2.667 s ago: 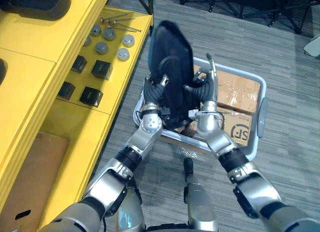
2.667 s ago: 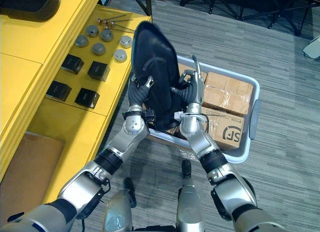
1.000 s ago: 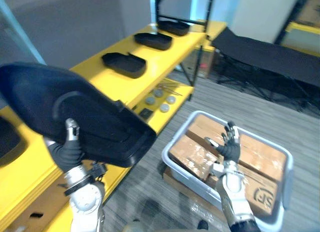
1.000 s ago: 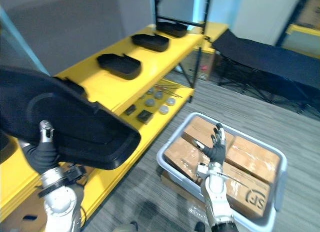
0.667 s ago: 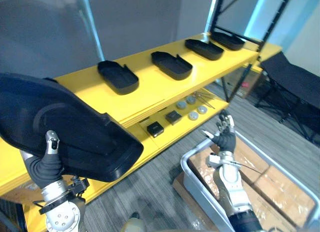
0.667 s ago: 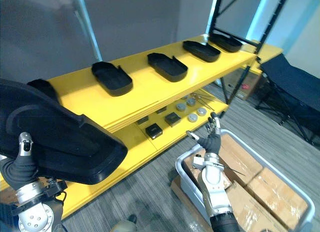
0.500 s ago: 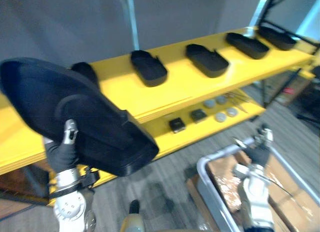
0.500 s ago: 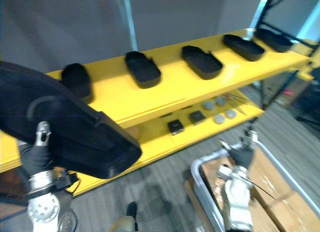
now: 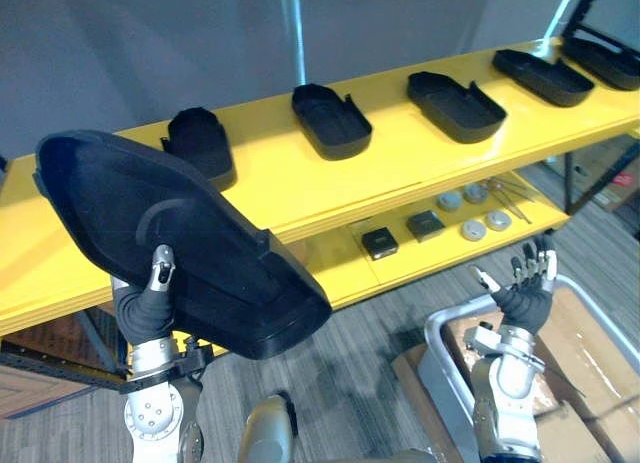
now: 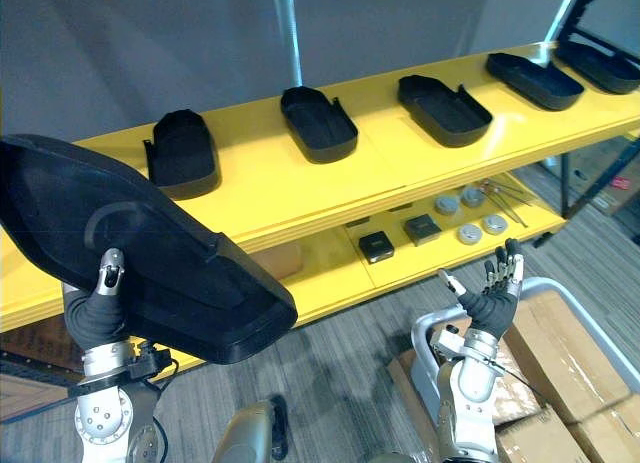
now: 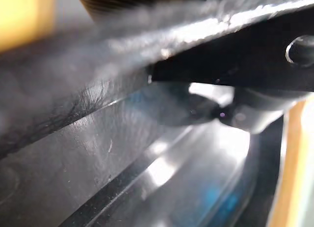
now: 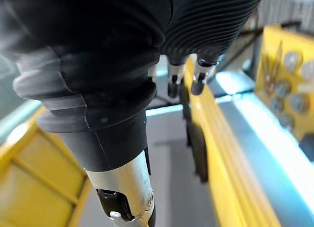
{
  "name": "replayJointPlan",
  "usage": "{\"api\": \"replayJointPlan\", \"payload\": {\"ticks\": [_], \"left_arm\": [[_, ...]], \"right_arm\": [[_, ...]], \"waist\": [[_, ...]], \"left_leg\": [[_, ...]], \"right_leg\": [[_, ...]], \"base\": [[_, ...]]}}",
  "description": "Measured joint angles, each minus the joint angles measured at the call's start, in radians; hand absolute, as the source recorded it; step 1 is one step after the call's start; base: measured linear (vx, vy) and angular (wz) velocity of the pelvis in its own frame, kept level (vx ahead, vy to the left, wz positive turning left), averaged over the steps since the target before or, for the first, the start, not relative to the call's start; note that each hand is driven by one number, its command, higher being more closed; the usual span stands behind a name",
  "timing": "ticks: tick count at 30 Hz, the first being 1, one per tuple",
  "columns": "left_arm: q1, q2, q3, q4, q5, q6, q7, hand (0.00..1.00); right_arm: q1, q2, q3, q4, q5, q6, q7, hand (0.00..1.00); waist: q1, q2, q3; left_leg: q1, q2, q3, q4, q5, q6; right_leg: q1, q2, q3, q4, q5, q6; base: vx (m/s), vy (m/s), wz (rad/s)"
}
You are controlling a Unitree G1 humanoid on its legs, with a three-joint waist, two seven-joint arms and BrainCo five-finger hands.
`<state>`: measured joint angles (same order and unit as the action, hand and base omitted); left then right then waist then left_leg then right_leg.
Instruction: Walk over and take plastic housings, then place them on the shelf
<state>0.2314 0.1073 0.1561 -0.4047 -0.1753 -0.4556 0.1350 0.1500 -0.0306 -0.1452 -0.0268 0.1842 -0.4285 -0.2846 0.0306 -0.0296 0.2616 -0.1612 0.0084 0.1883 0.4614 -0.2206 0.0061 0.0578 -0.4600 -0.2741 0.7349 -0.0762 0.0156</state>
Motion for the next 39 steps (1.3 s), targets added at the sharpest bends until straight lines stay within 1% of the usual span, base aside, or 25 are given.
{"api": "replayJointPlan", "payload": {"ticks": [1, 2, 3, 4, 5, 8, 9, 10, 11, 13, 15, 17, 23, 27, 28, 29, 30, 32, 33, 34, 35, 36, 37, 38, 39], "left_arm": [[-0.011, 0.028, 0.010, -0.011, 0.011, -0.003, 0.005, 1.00], [-0.043, 0.055, 0.015, -0.009, 0.020, -0.003, 0.012, 1.00], [-0.064, 0.064, 0.017, -0.003, 0.020, -0.002, 0.014, 1.00], [-0.112, 0.072, 0.016, 0.019, 0.019, -0.001, 0.018, 1.00], [-0.153, 0.078, 0.003, 0.044, 0.018, 0.001, 0.026, 1.00], [-0.213, 0.081, -0.024, 0.083, 0.019, 0.007, 0.060, 1.00], [-0.213, 0.080, -0.027, 0.085, 0.020, 0.009, 0.063, 1.00], [-0.211, 0.078, -0.031, 0.086, 0.024, 0.010, 0.068, 1.00], [-0.206, 0.061, -0.035, 0.090, 0.027, 0.012, 0.068, 1.00], [-0.155, 0.038, -0.045, 0.071, 0.025, 0.014, 0.065, 1.00], [-0.132, 0.037, -0.043, 0.045, 0.017, 0.010, 0.051, 1.00], [-0.124, 0.037, -0.043, 0.014, 0.017, 0.004, 0.038, 1.00], [-0.116, 0.037, -0.043, -0.003, 0.015, -0.001, 0.024, 1.00], [-0.063, 0.017, -0.044, -0.021, -0.010, -0.001, 0.008, 1.00], [-0.061, 0.009, -0.043, -0.024, -0.015, -0.001, 0.000, 1.00], [-0.060, -0.009, -0.045, -0.027, -0.016, -0.004, -0.015, 1.00], [-0.059, -0.010, -0.045, -0.027, -0.017, -0.004, -0.022, 1.00], [-0.048, -0.009, -0.048, -0.017, -0.015, -0.009, -0.030, 1.00], [-0.048, -0.010, -0.052, -0.007, -0.014, -0.018, -0.030, 1.00], [-0.047, -0.009, -0.054, 0.013, -0.002, -0.033, -0.020, 1.00], [-0.047, -0.009, -0.056, 0.023, 0.002, -0.038, -0.014, 1.00], [-0.046, -0.010, -0.063, 0.045, 0.023, -0.046, 0.015, 1.00], [-0.045, -0.007, -0.066, 0.067, 0.045, -0.052, 0.043, 1.00], [-0.050, -0.002, -0.063, 0.080, 0.053, -0.052, 0.056, 1.00], [-0.072, 0.018, -0.054, 0.101, 0.072, -0.052, 0.077, 1.00]], "right_arm": [[0.000, 0.001, 0.000, -0.001, -0.002, -0.017, 0.022, 0.00], [-0.001, 0.001, -0.005, -0.009, -0.004, -0.038, 0.033, 0.00], [-0.001, 0.001, -0.012, -0.017, -0.005, -0.043, 0.037, 0.00], [0.004, 0.001, -0.037, -0.044, -0.005, -0.051, 0.044, 0.00], [0.004, -0.001, -0.070, -0.078, -0.004, -0.067, 0.052, 0.00], [0.001, -0.034, -0.109, -0.141, -0.001, -0.100, 0.070, 0.00], [0.000, -0.041, -0.108, -0.150, -0.001, -0.101, 0.074, 0.00], [-0.004, -0.056, -0.109, -0.170, -0.001, -0.106, 0.076, 0.00], [-0.018, -0.072, -0.109, -0.165, -0.001, -0.108, 0.074, 0.00], [-0.060, -0.118, -0.107, -0.164, -0.013, -0.106, 0.061, 0.00], [-0.093, -0.134, -0.110, -0.165, -0.023, -0.106, 0.033, 0.00], [-0.107, -0.137, -0.117, -0.186, -0.047, -0.106, 0.012, 0.00], [-0.113, -0.137, -0.152, -0.252, -0.050, -0.106, -0.019, 0.00], [-0.061, -0.115, -0.192, -0.256, -0.049, -0.105, -0.014, 0.00], [-0.051, -0.107, -0.209, -0.258, -0.047, -0.106, -0.014, 0.00], [-0.040, -0.097, -0.238, -0.263, -0.038, -0.106, -0.015, 0.00], [-0.042, -0.097, -0.244, -0.263, -0.039, -0.106, -0.014, 0.00], [-0.055, -0.113, -0.240, -0.263, -0.039, -0.106, -0.019, 0.00], [-0.057, -0.120, -0.234, -0.261, -0.038, -0.106, -0.025, 0.00], [-0.068, -0.132, -0.217, -0.251, -0.003, -0.114, -0.024, 0.00], [-0.075, -0.134, -0.212, -0.241, 0.012, -0.117, -0.024, 0.00], [-0.085, -0.135, -0.193, -0.225, 0.042, -0.120, -0.024, 0.00], [-0.091, -0.139, -0.161, -0.211, 0.052, -0.136, -0.022, 0.00], [-0.097, -0.126, -0.138, -0.196, 0.058, -0.147, -0.022, 0.00], [-0.107, -0.087, -0.104, -0.163, 0.058, -0.160, -0.020, 0.00]], "waist": [[-0.010, 0.002, -0.009], [-0.027, 0.006, -0.013], [-0.038, 0.005, -0.014], [-0.054, 0.001, -0.016], [-0.068, 0.000, -0.017], [-0.087, 0.000, -0.018], [-0.092, -0.004, -0.020], [-0.099, -0.015, -0.028], [-0.100, 0.005, -0.028], [-0.083, 0.061, -0.051], [-0.066, 0.068, -0.055], [-0.067, 0.069, -0.055], [-0.058, 0.069, -0.055], [-0.069, 0.068, -0.054], [-0.073, 0.064, -0.052], [-0.082, 0.049, -0.043], [-0.085, 0.043, -0.039], [-0.101, 0.039, -0.037], [-0.100, 0.041, -0.038], [-0.101, 0.045, -0.041], [-0.103, 0.049, -0.043], [-0.102, 0.066, -0.053], [-0.101, 0.091, -0.070], [-0.108, 0.101, -0.077], [-0.127, 0.079, -0.070]], "left_leg": [[0.025, -0.003, -0.044, -0.061, 0.025, 0.019], [0.038, -0.005, -0.101, -0.110, 0.054, 0.036], [0.047, -0.008, -0.129, -0.136, 0.066, 0.035], [0.077, -0.015, -0.176, -0.191, 0.091, 0.029], [0.102, -0.023, -0.212, -0.229, 0.113, 0.018], [0.125, -0.031, -0.287, -0.244, 0.119, 0.011], [0.124, -0.039, -0.294, -0.241, 0.116, 0.007], [0.127, -0.059, -0.307, -0.240, 0.094, -0.023], [0.127, -0.046, -0.320, -0.236, 0.086, -0.033], [0.129, 0.003, -0.313, -0.246, 0.072, -0.052], [0.148, 0.024, -0.305, -0.263, 0.073, -0.054], [0.159, 0.031, -0.298, -0.276, 0.075, -0.056], [0.175, 0.015, -0.285, -0.295, 0.080, -0.058], [0.177, 0.000, -0.280, -0.301, 0.065, -0.058], [0.171, 0.014, -0.235, -0.282, 0.056, -0.053], [0.130, 0.057, -0.167, -0.196, 0.043, -0.042], [0.114, 0.081, -0.151, -0.159, 0.043, -0.043], [0.073, 0.164, -0.148, -0.060, 0.052, -0.043], [0.073, 0.183, -0.149, -0.048, 0.057, -0.037], [0.076, 0.206, -0.150, -0.039, 0.075, -0.016], [0.081, 0.212, -0.151, -0.042, 0.093, 0.006], [0.101, 0.216, -0.154, -0.074, 0.184, 0.062], [0.113, 0.196, -0.160, -0.080, 0.203, 0.013], [0.114, 0.183, -0.160, -0.075, 0.161, -0.032], [0.108, 0.153, -0.156, -0.061, 0.086, -0.100]], "right_leg": [[-0.055, 0.058, 0.085, 0.073, 0.009, 0.034], [-0.094, 0.155, 0.149, 0.091, -0.091, 0.051], [-0.101, 0.206, 0.169, 0.072, -0.130, 0.051], [-0.112, 0.287, 0.192, 0.001, -0.183, 0.045], [-0.124, 0.334, 0.203, -0.091, -0.208, 0.037], [-0.177, 0.389, 0.269, -0.294, -0.193, 0.032], [-0.176, 0.387, 0.283, -0.349, -0.158, 0.023], [-0.169, 0.365, 0.299, -0.427, -0.039, 0.054], [-0.159, 0.375, 0.280, -0.431, -0.037, 0.048], [-0.106, 0.414, 0.244, -0.520, -0.016, 0.030], [-0.078, 0.433, 0.239, -0.538, -0.014, 0.027], [-0.065, 0.436, 0.222, -0.551, -0.014, 0.027], [-0.051, 0.419, 0.224, -0.563, -0.015, 0.027], [-0.023, 0.386, 0.199, -0.574, -0.020, 0.024], [-0.018, 0.371, 0.186, -0.574, -0.020, 0.025], [-0.019, 0.332, 0.170, -0.559, -0.026, 0.029], [-0.020, 0.313, 0.170, -0.551, -0.034, 0.029], [-0.037, 0.224, 0.182, -0.482, -0.081, 0.072], [-0.045, 0.201, 0.197, -0.458, -0.093, 0.089], [-0.061, 0.155, 0.227, -0.423, -0.114, 0.122], [-0.068, 0.136, 0.244, -0.413, -0.122, 0.137], [-0.080, 0.107, 0.282, -0.405, -0.136, 0.168], [-0.092, 0.083, 0.332, -0.413, -0.136, 0.208], [-0.090, 0.073, 0.362, -0.414, -0.139, 0.211], [-0.095, 0.053, 0.407, -0.419, -0.140, 0.205]], "base": [[0.19, 0.066, 0.75], [0.19, 0.021, 0.96], [0.20, -0.030, 1.25], [0.23, -0.057, 1.24], [0.23, -0.066, 1.17], [0.27, -0.125, 0.92], [0.21, -0.161, 0.95], [0.16, -0.155, 0.74], [0.26, -0.216, 0.61], [0.21, -0.152, 0.27], [0.15, -0.120, 0.14], [0.10, -0.057, 0.20], [0.02, 0.044, 0.02], [-0.06, 0.050, 0.16], [-0.09, 0.112, 0.57], [-0.08, 0.120, 0.50], [-0.11, 0.189, 0.48], [-0.11, 0.278, 0.14], [-0.12, 0.390, -0.15], [-0.08, 0.360, -0.22], [-0.08, 0.490, -0.38], [-0.05, 0.551, -0.42], [-0.03, 0.571, -0.36], [0.01, 0.542, -0.01], [-0.03, 0.588, 0.21]]}}
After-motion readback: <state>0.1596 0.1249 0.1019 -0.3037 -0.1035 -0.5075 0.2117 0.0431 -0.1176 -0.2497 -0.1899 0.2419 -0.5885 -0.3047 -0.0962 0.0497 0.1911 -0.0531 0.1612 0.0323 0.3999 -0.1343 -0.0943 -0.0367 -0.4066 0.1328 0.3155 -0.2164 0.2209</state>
